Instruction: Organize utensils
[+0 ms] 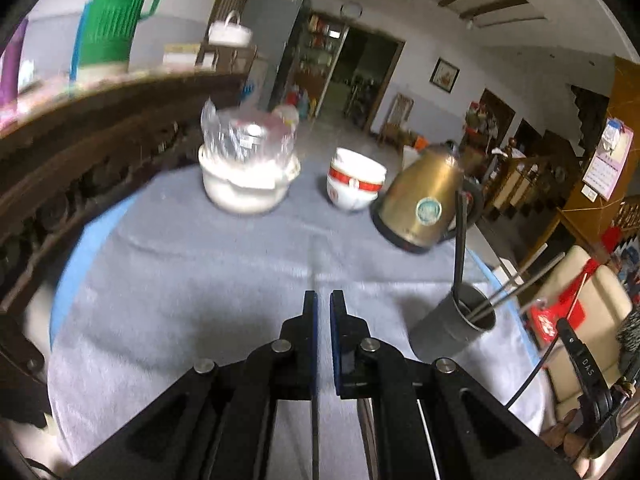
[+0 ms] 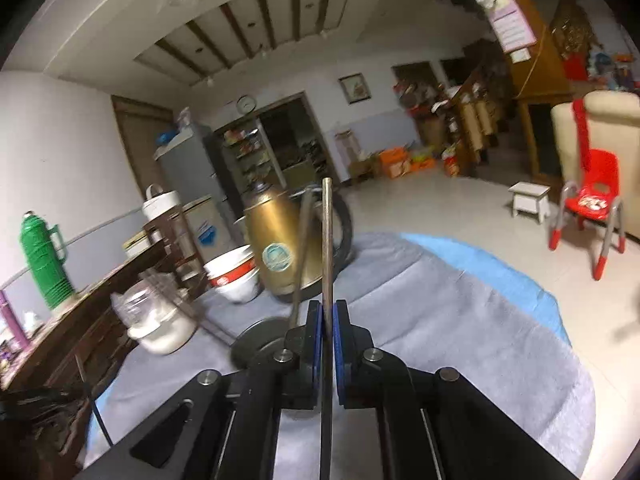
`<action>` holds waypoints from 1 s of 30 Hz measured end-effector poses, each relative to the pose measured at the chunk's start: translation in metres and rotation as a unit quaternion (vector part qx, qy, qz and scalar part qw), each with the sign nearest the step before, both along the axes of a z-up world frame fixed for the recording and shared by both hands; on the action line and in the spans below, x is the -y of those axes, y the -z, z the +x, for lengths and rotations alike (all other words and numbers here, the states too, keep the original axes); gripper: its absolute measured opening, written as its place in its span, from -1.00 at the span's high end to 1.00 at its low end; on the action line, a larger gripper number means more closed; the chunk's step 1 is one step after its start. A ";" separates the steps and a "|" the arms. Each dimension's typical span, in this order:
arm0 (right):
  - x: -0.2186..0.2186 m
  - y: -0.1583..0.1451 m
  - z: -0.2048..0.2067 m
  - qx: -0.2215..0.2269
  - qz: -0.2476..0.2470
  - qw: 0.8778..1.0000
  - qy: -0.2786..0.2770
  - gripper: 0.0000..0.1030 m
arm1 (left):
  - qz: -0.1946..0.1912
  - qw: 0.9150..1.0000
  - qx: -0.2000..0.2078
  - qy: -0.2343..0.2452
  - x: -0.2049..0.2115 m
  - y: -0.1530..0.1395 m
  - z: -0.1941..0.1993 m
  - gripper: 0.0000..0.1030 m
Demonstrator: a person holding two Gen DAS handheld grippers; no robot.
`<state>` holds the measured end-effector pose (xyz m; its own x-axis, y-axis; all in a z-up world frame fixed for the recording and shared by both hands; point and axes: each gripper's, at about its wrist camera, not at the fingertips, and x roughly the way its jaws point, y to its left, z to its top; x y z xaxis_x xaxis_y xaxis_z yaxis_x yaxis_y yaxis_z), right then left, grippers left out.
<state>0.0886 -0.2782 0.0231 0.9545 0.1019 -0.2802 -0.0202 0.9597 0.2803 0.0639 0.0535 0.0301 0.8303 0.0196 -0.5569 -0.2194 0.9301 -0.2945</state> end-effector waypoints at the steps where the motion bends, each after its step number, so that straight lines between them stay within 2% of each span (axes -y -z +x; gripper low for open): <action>1: -0.003 0.002 0.000 0.003 -0.007 1.000 0.002 0.88 | 0.012 1.000 0.008 -0.004 0.002 0.000 0.000 0.89; 5: -0.016 0.009 -0.003 0.001 -0.044 0.999 -0.008 0.88 | 0.041 0.999 0.018 -0.008 0.009 0.007 0.005 0.90; 8: -0.022 0.014 -0.017 0.001 -0.066 0.998 -0.019 0.88 | 0.041 0.999 0.011 -0.004 0.009 0.014 0.003 0.91; 11: -0.026 0.013 -0.025 -0.004 -0.073 0.997 -0.034 0.88 | 0.021 1.000 -0.010 0.013 0.003 0.021 0.004 0.91; 13: -0.022 0.012 -0.027 -0.021 -0.062 0.996 -0.052 0.88 | -0.011 0.998 -0.054 0.039 -0.004 0.027 0.016 0.87; 14: -0.019 0.007 -0.025 -0.030 -0.051 0.996 -0.061 0.88 | -0.037 0.995 -0.083 0.045 -0.011 0.033 0.024 0.82; 16: -0.015 0.008 -0.016 -0.066 -0.038 0.994 -0.082 0.88 | -0.066 0.987 -0.138 0.047 -0.019 0.048 0.041 0.25; 17: -0.010 0.011 -0.013 -0.087 -0.015 0.991 -0.098 0.88 | -0.085 0.981 -0.170 0.039 -0.024 0.057 0.050 0.24; 18: -0.008 0.014 -0.011 -0.111 -0.004 0.987 -0.114 0.88 | -0.097 0.979 -0.177 0.038 -0.027 0.062 0.054 0.23; 22: -0.004 0.019 -0.019 -0.141 0.012 0.979 -0.145 0.88 | -0.125 0.964 -0.233 0.021 -0.036 0.082 0.091 0.21; 24: -0.007 0.019 -0.027 -0.145 0.005 0.977 -0.157 0.88 | -0.165 0.949 -0.270 -0.002 -0.042 0.096 0.114 0.21; 25: -0.008 0.020 -0.029 -0.146 0.004 0.976 -0.160 0.88 | -0.171 0.946 -0.277 -0.006 -0.043 0.099 0.121 0.21; 26: -0.009 0.020 -0.032 -0.148 0.002 0.975 -0.163 0.88 | -0.163 0.939 -0.302 -0.018 -0.042 0.106 0.134 0.22; 29: -0.014 0.025 -0.033 -0.160 0.000 0.971 -0.175 0.88 | -0.171 0.924 -0.341 -0.027 -0.038 0.123 0.152 0.27; 30: -0.016 0.028 -0.033 -0.165 -0.002 0.970 -0.179 0.88 | -0.167 0.920 -0.353 -0.033 -0.036 0.126 0.156 0.45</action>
